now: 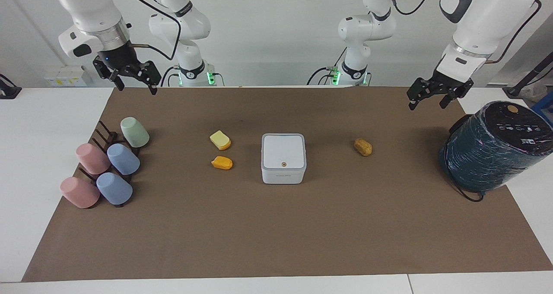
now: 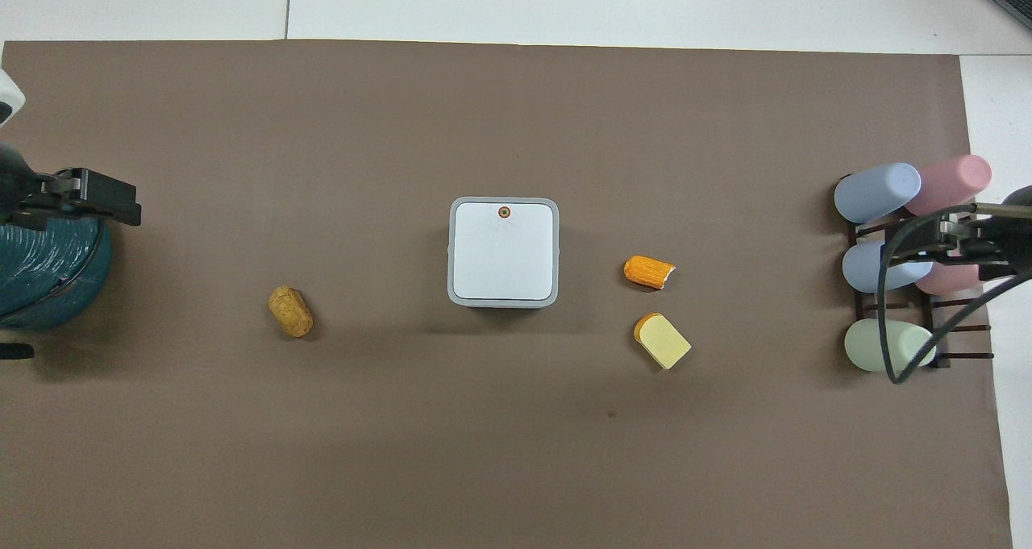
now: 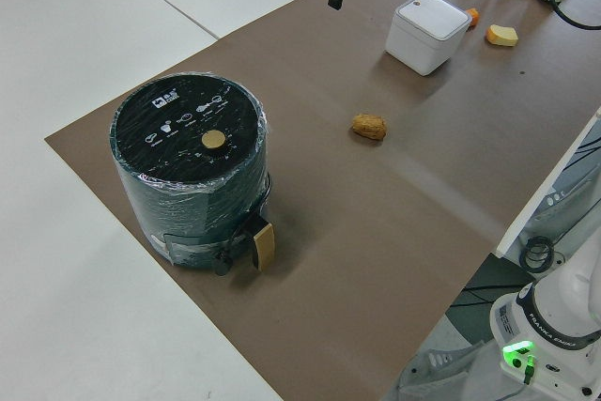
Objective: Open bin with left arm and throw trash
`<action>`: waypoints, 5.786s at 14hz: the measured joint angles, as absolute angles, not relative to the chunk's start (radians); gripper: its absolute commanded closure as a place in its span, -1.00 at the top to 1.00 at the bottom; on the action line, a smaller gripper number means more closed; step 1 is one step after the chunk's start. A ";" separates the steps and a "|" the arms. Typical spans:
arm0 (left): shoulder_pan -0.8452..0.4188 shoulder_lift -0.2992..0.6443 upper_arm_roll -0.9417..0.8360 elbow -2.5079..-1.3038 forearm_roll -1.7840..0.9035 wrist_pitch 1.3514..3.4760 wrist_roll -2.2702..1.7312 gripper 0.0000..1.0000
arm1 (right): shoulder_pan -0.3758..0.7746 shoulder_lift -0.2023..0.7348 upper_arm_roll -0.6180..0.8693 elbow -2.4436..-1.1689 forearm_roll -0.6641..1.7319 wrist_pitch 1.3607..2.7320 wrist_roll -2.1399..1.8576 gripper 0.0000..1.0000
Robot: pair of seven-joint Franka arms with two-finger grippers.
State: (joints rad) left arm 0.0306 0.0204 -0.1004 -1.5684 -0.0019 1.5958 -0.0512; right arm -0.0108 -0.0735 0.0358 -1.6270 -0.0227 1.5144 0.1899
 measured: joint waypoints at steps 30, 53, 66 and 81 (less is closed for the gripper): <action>-0.476 0.189 -0.129 -1.852 -0.074 2.428 -0.798 -0.92 | -0.005 -0.109 0.039 -1.785 0.001 1.673 0.190 1.00; -0.305 0.325 -0.102 -1.462 -0.077 1.920 -0.650 0.56 | 0.317 0.167 0.048 -2.260 0.010 2.420 0.256 1.00; -0.147 0.108 -0.092 -2.024 0.046 2.071 -0.287 1.00 | 0.341 0.075 0.039 -2.290 0.010 2.309 0.250 -1.00; -0.118 0.030 -0.096 -2.350 0.046 2.421 -0.335 0.32 | 0.372 0.248 0.048 -1.808 0.375 2.450 0.688 -1.00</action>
